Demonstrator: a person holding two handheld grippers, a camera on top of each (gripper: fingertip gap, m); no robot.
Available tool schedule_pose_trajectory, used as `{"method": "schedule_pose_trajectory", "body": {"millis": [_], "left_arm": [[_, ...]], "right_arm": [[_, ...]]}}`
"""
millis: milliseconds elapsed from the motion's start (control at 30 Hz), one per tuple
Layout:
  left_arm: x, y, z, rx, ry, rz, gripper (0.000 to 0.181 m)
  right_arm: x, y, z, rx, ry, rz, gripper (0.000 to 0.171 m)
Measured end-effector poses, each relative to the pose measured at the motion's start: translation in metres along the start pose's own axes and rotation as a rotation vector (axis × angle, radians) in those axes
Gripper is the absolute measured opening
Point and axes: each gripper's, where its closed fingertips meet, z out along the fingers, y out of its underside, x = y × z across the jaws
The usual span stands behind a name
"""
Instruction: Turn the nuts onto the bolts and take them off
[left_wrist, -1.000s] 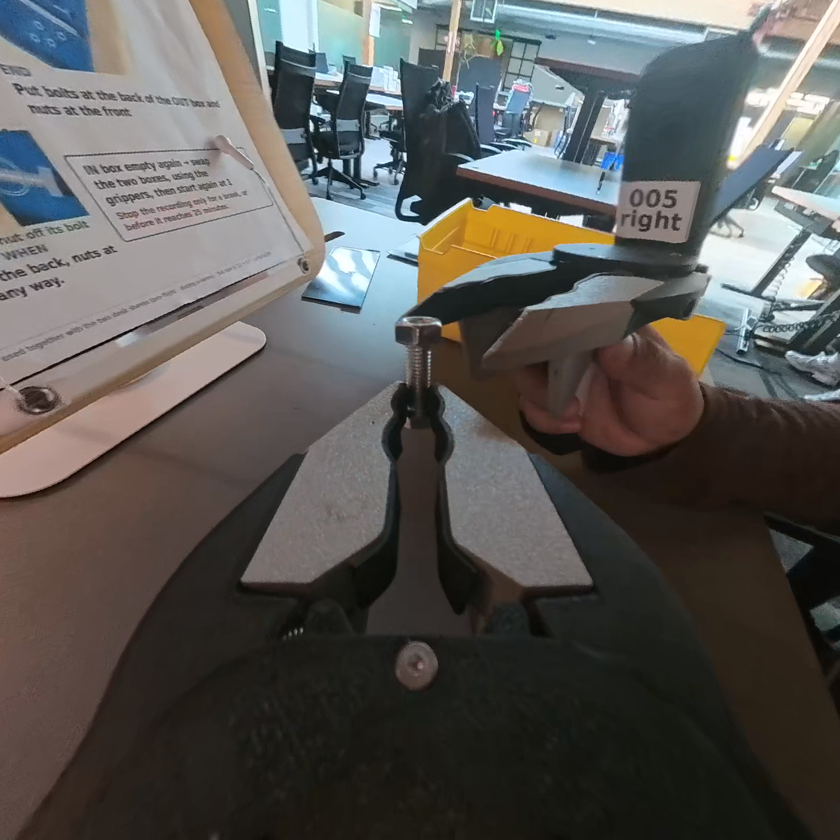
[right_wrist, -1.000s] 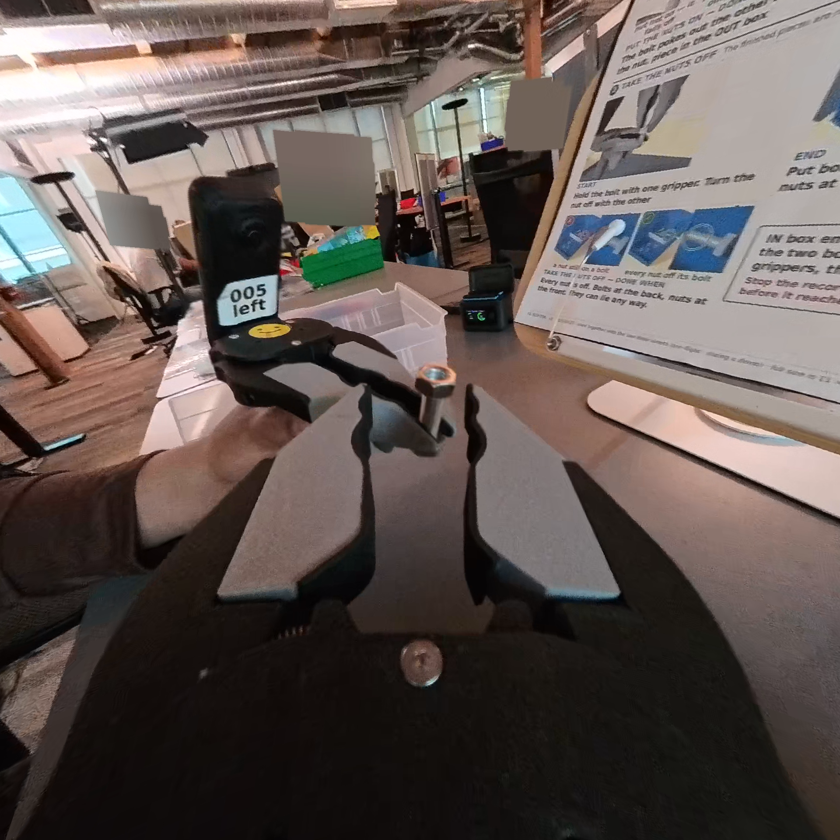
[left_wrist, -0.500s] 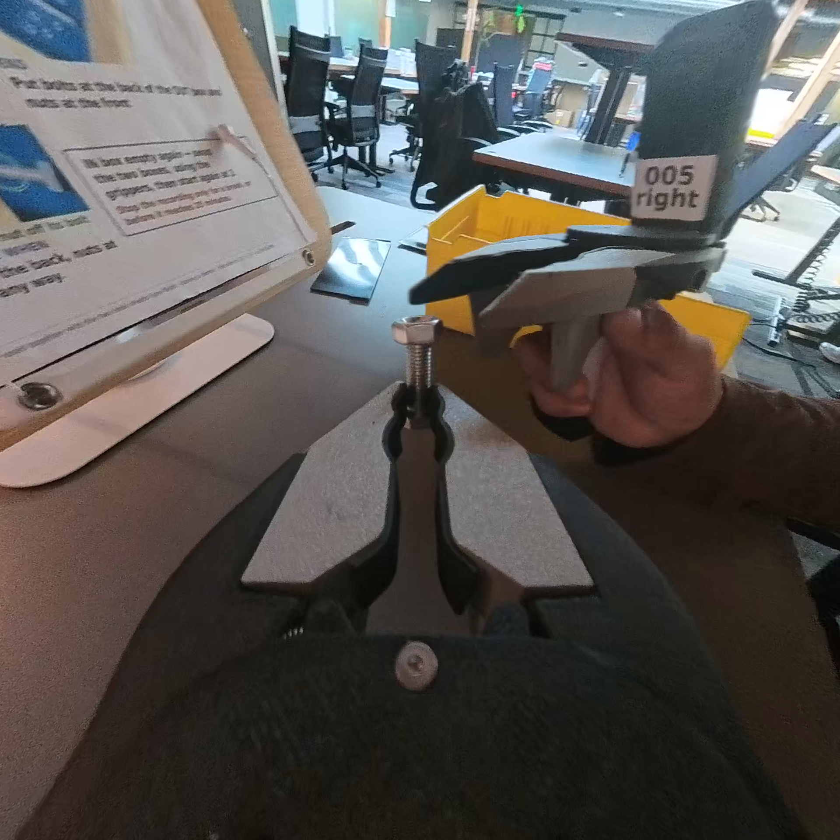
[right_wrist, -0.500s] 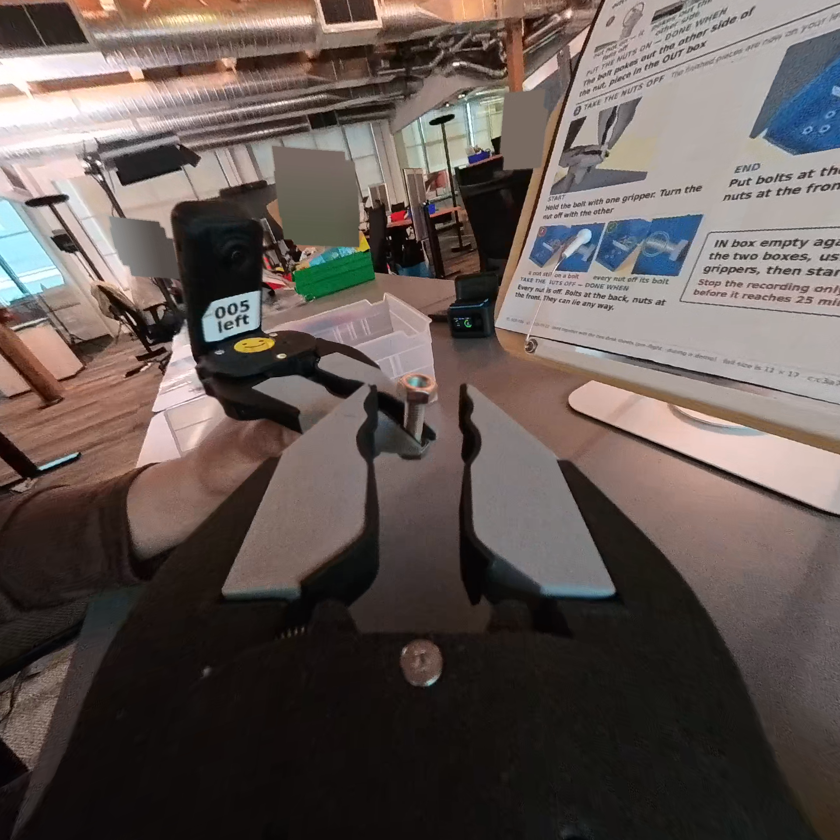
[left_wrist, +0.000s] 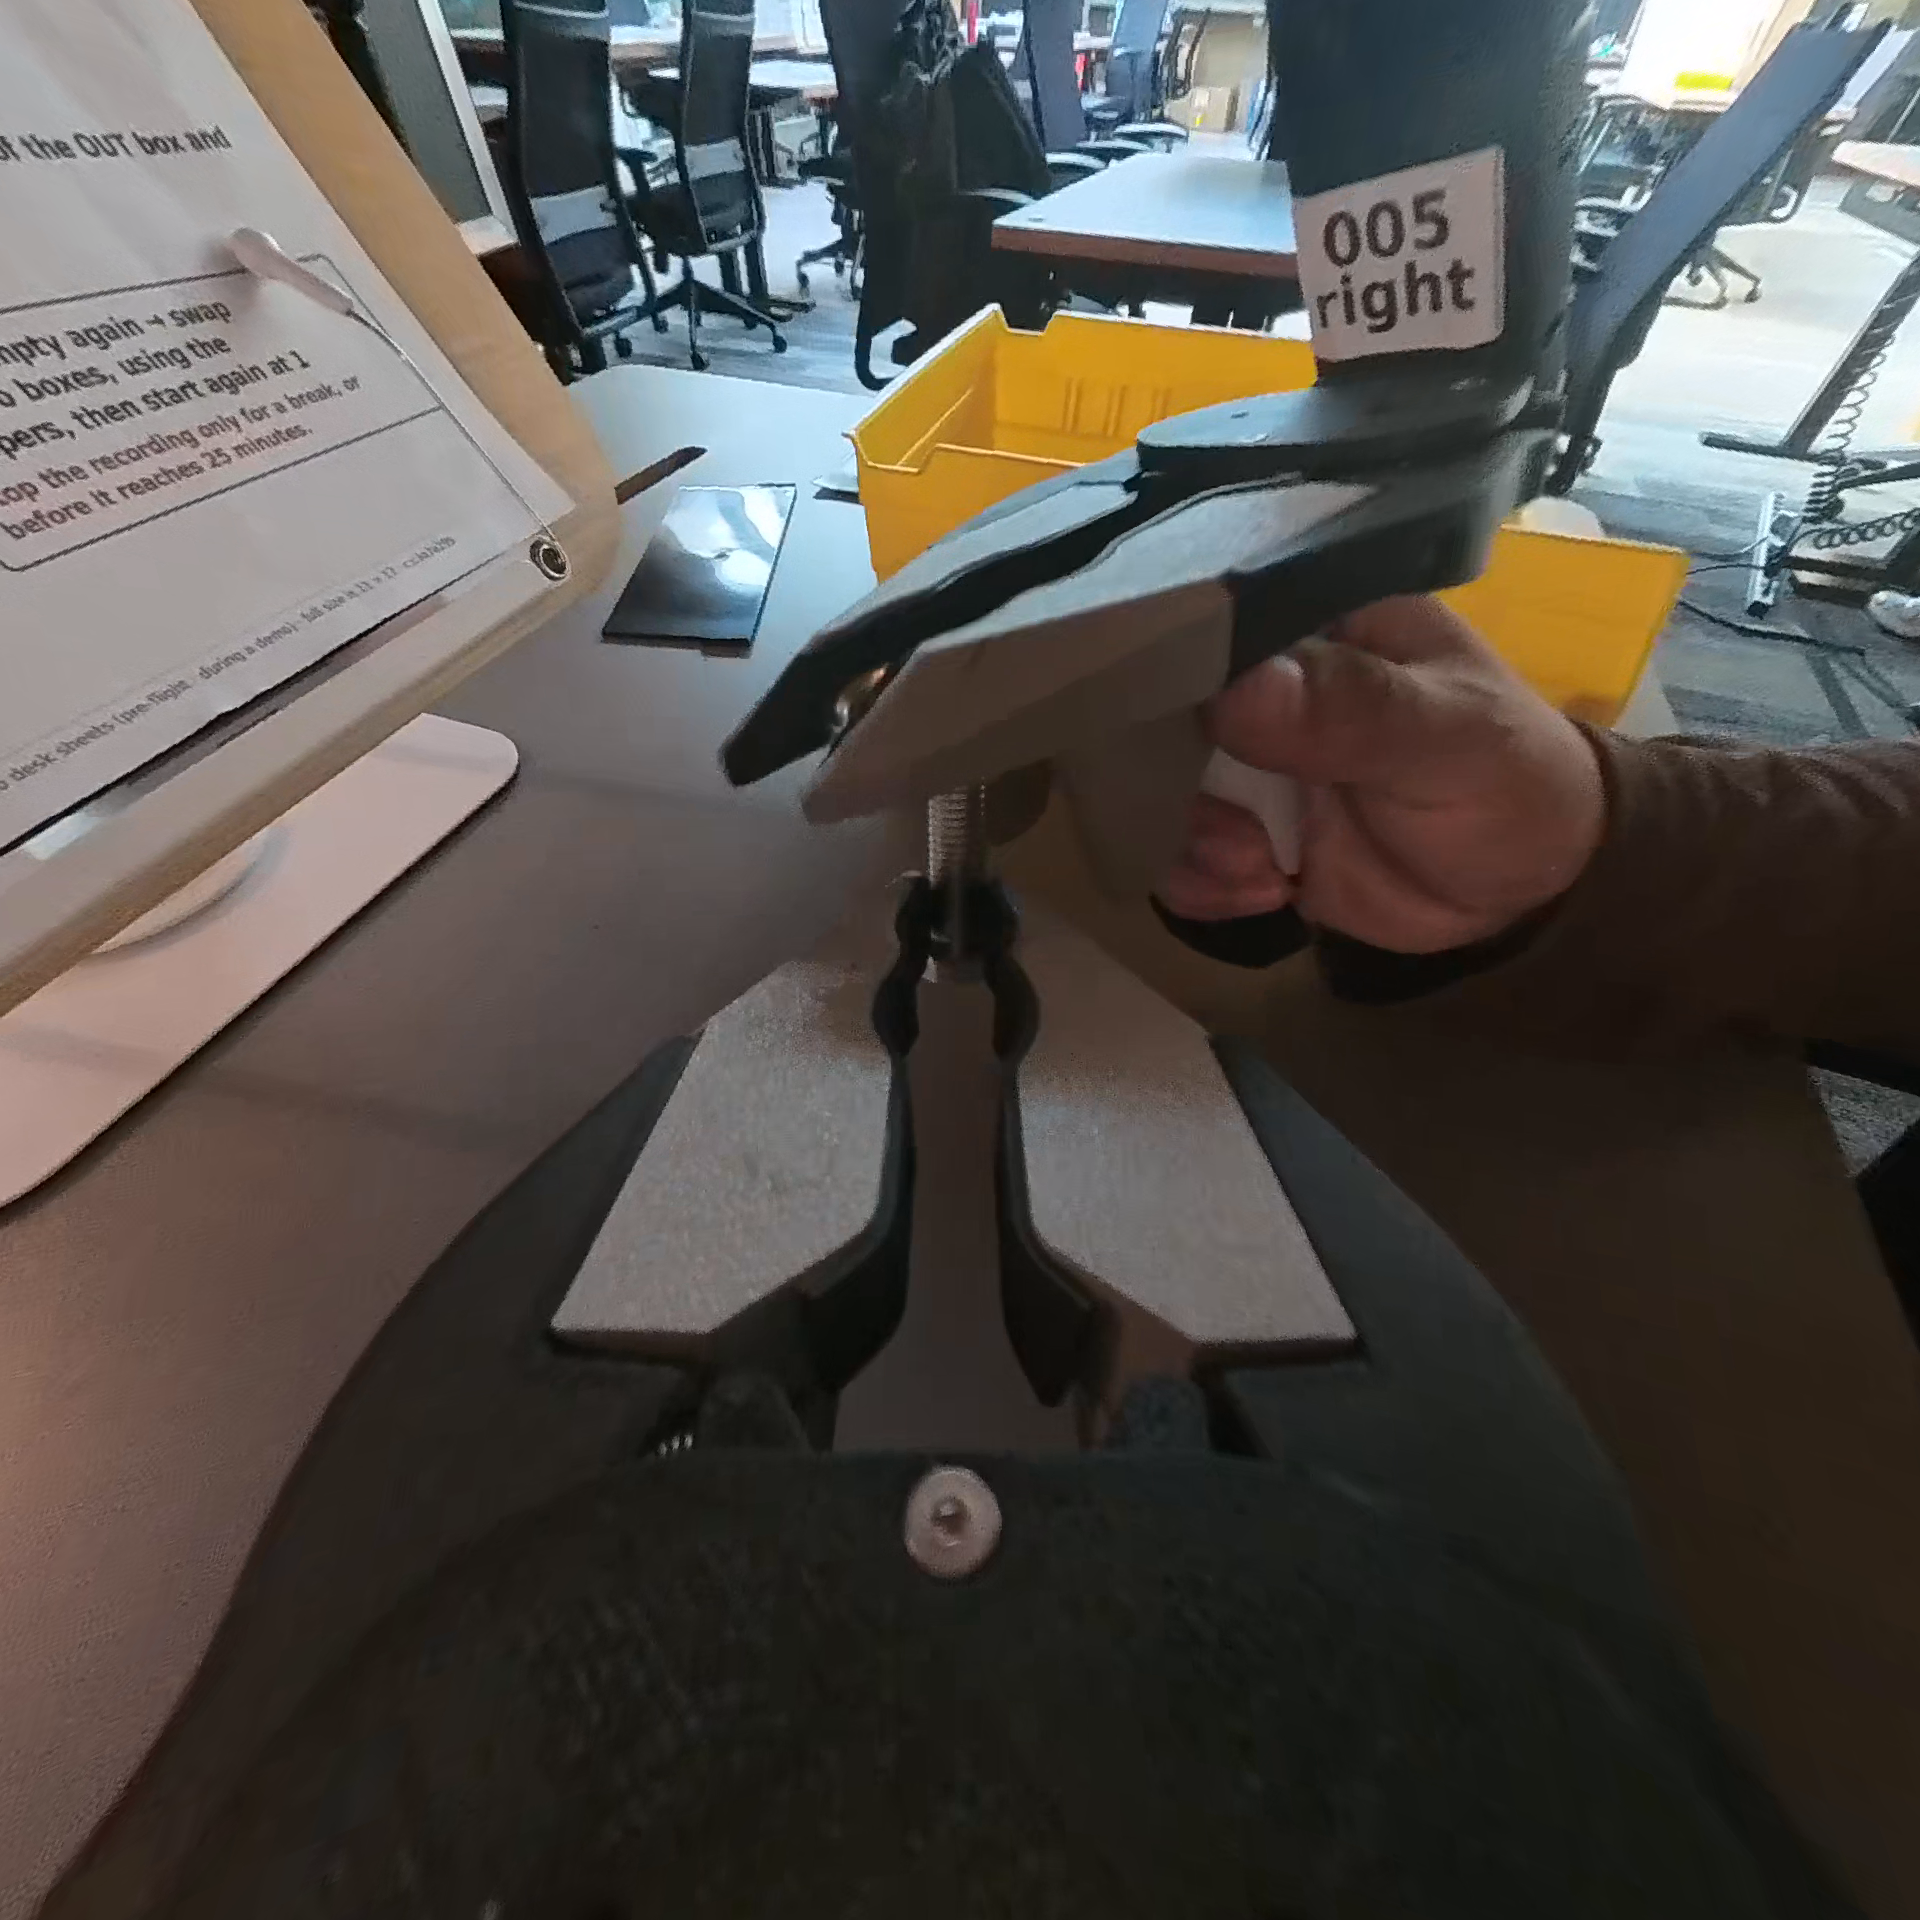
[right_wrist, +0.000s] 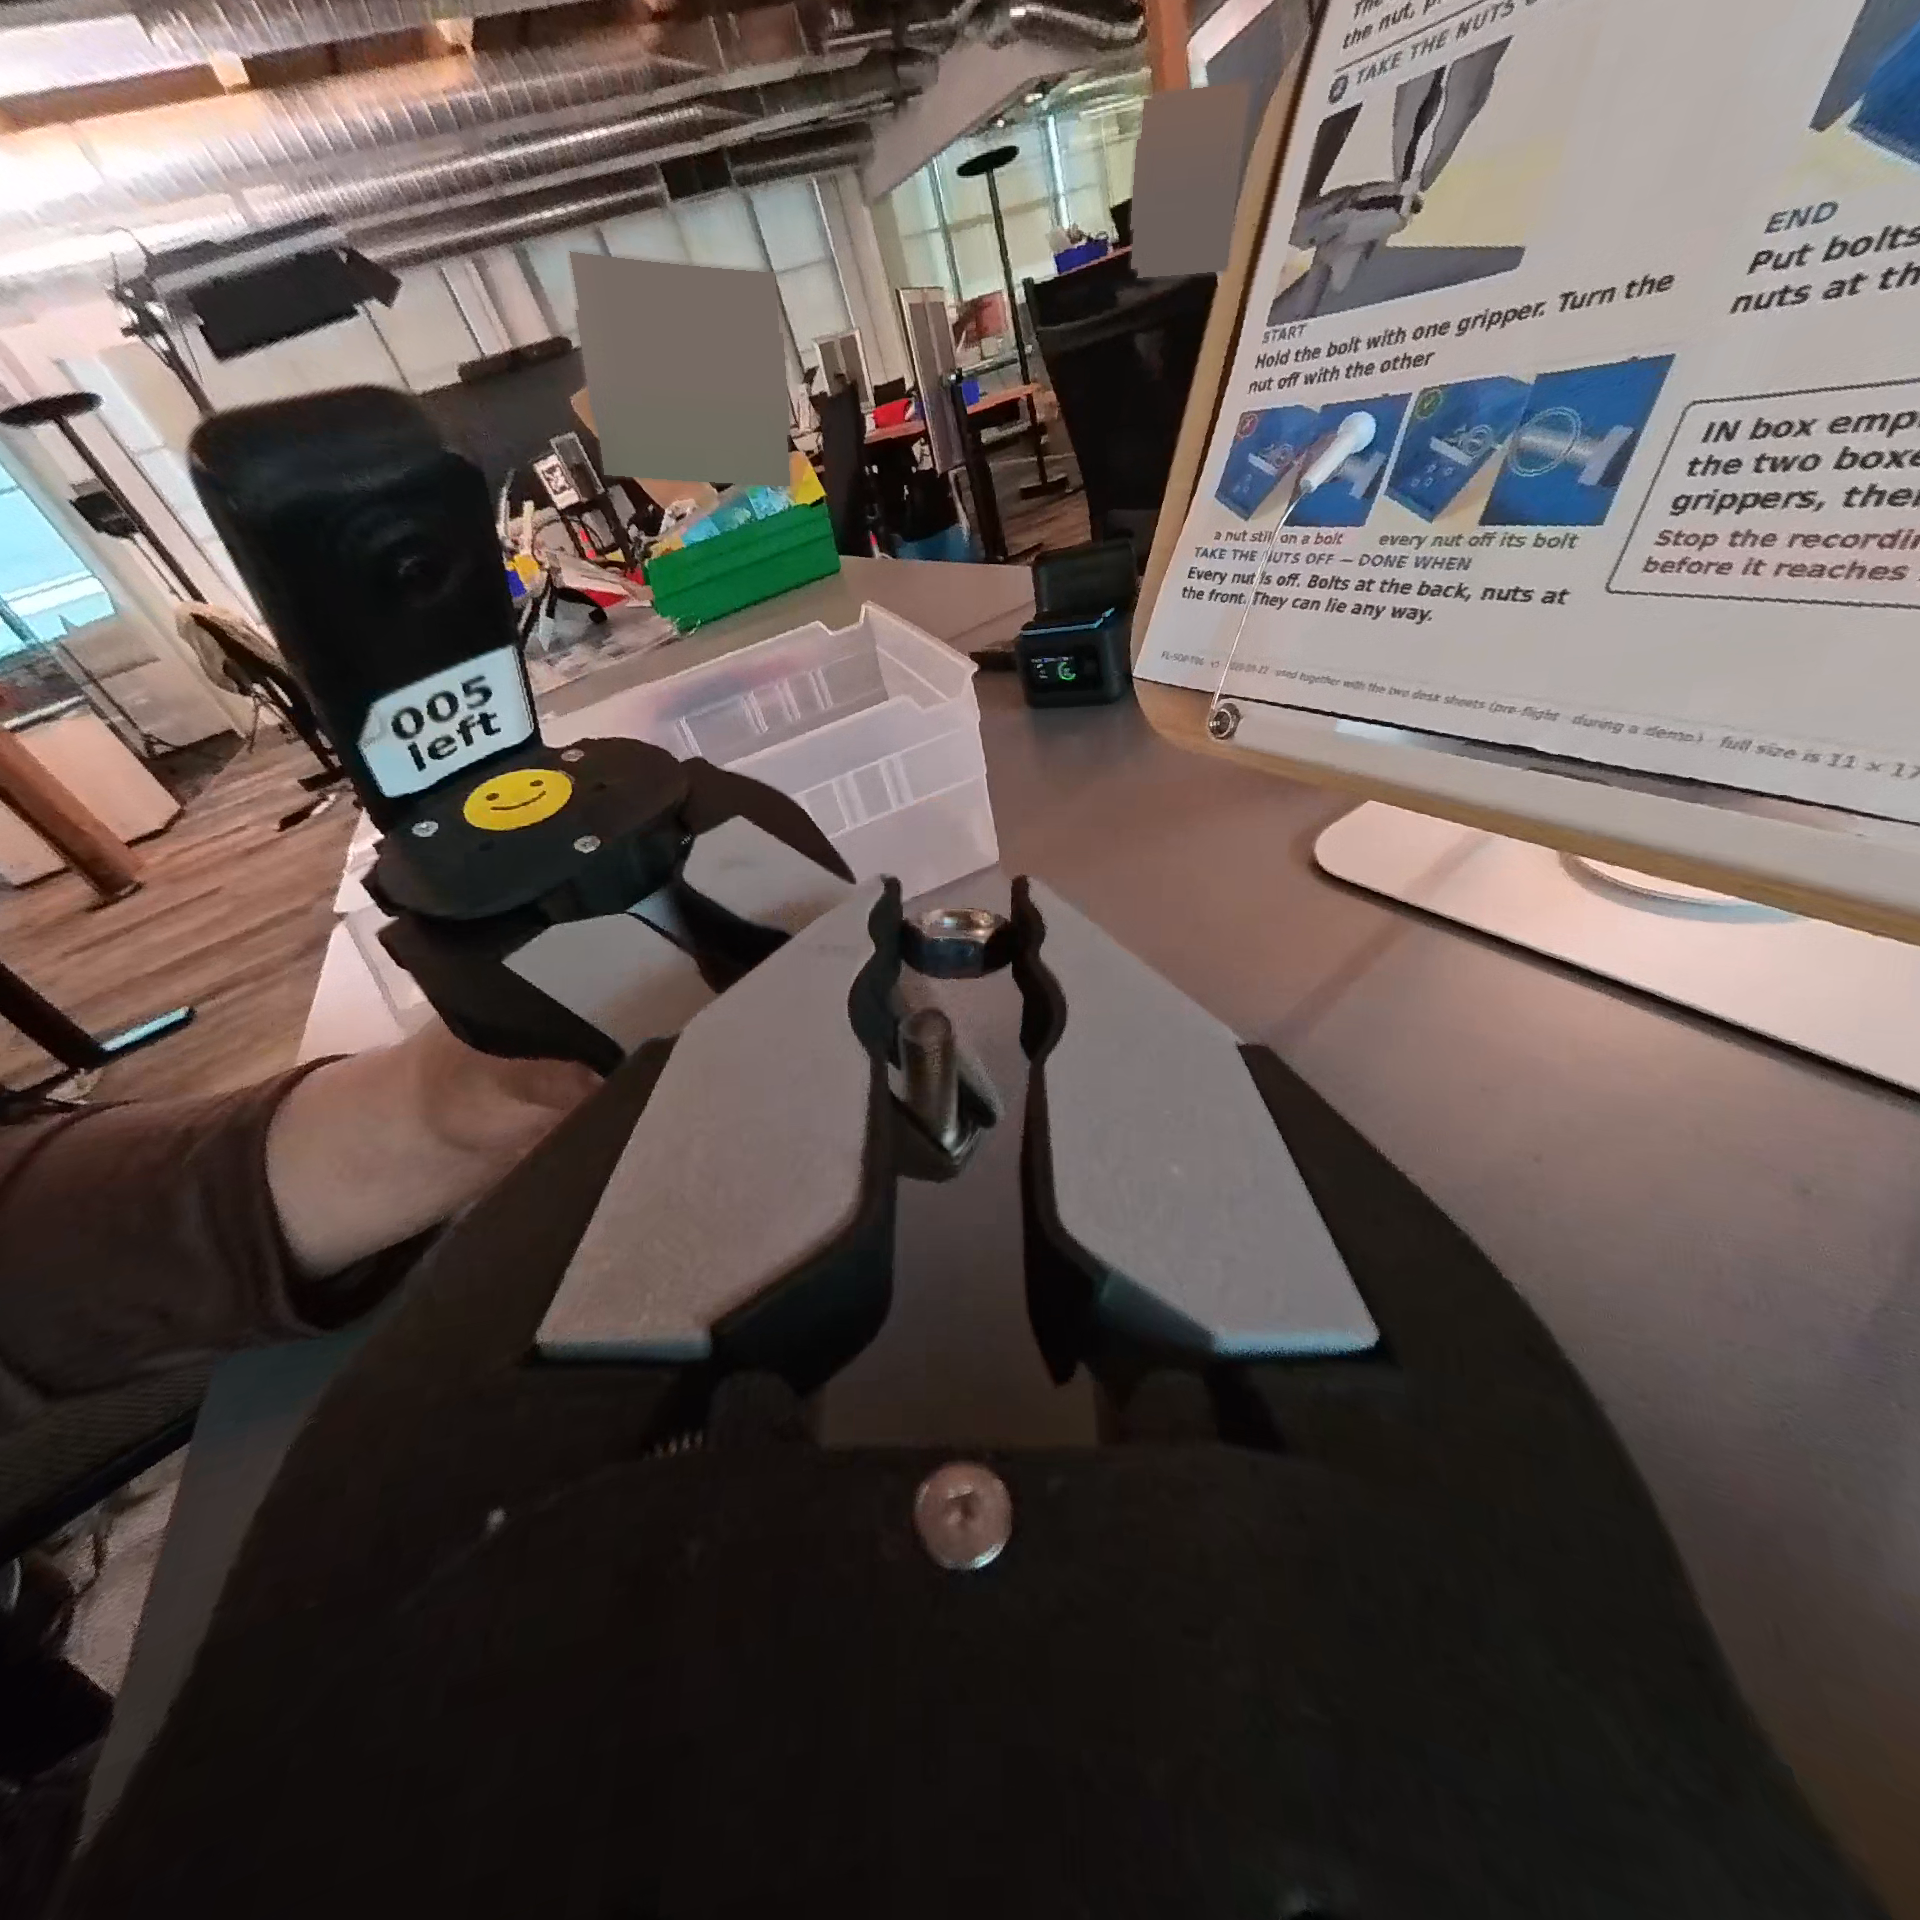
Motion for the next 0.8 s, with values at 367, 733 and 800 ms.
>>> {"method": "schedule_pose_trajectory", "body": {"millis": [367, 733, 800], "left_arm": [[-0.020, -0.004, -0.010, 0.053, -0.045, -0.079, 0.008], [-0.024, 0.002, -0.009, 0.037, -0.039, -0.113, 0.008], [-0.025, 0.004, -0.009, 0.034, -0.030, -0.126, 0.008]], "right_arm": [[0.010, -0.016, -0.015, 0.069, 0.026, 0.026, 0.017], [-0.012, -0.026, -0.029, 0.077, 0.108, -0.133, 0.017], [-0.043, -0.037, -0.042, 0.082, 0.063, -0.120, 0.017]]}}
